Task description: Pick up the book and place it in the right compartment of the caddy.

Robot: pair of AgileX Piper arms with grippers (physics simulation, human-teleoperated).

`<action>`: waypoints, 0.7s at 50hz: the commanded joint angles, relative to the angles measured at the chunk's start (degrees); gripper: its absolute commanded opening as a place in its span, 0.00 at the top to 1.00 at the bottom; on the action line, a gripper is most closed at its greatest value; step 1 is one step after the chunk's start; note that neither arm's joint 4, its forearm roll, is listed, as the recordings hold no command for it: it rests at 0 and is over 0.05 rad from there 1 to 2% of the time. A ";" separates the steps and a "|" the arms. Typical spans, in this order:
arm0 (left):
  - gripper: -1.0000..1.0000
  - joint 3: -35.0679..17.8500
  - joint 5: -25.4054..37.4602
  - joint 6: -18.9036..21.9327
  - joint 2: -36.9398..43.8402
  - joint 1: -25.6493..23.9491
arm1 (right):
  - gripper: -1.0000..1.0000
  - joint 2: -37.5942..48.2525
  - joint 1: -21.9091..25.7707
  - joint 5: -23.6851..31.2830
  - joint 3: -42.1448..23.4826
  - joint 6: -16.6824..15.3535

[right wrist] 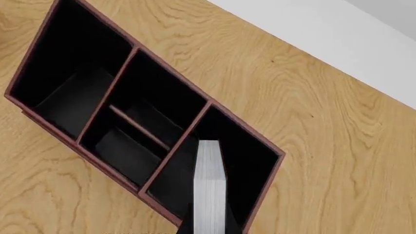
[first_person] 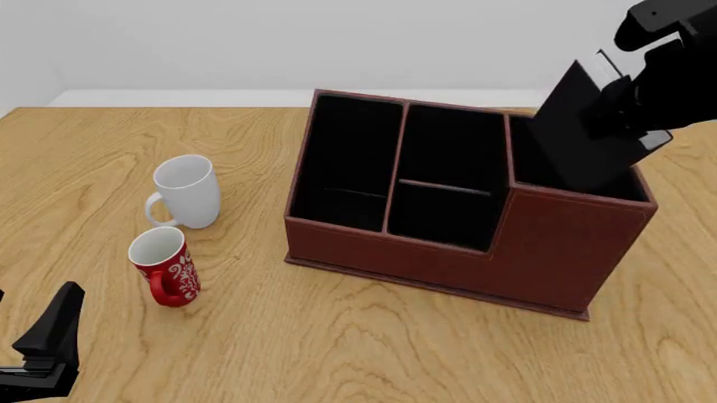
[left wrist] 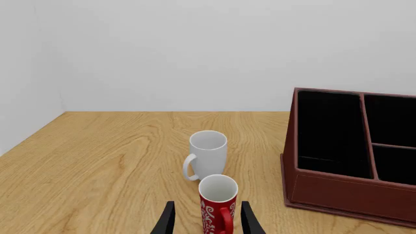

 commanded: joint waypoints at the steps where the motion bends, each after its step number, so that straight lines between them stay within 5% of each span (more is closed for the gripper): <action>1: 0.00 0.00 0.00 0.00 0.00 0.00 | 1.00 0.00 -1.31 -1.25 1.06 1.46; 35: 0.00 0.00 0.00 0.00 0.00 0.00 | 1.00 2.52 -4.11 -6.70 6.09 2.63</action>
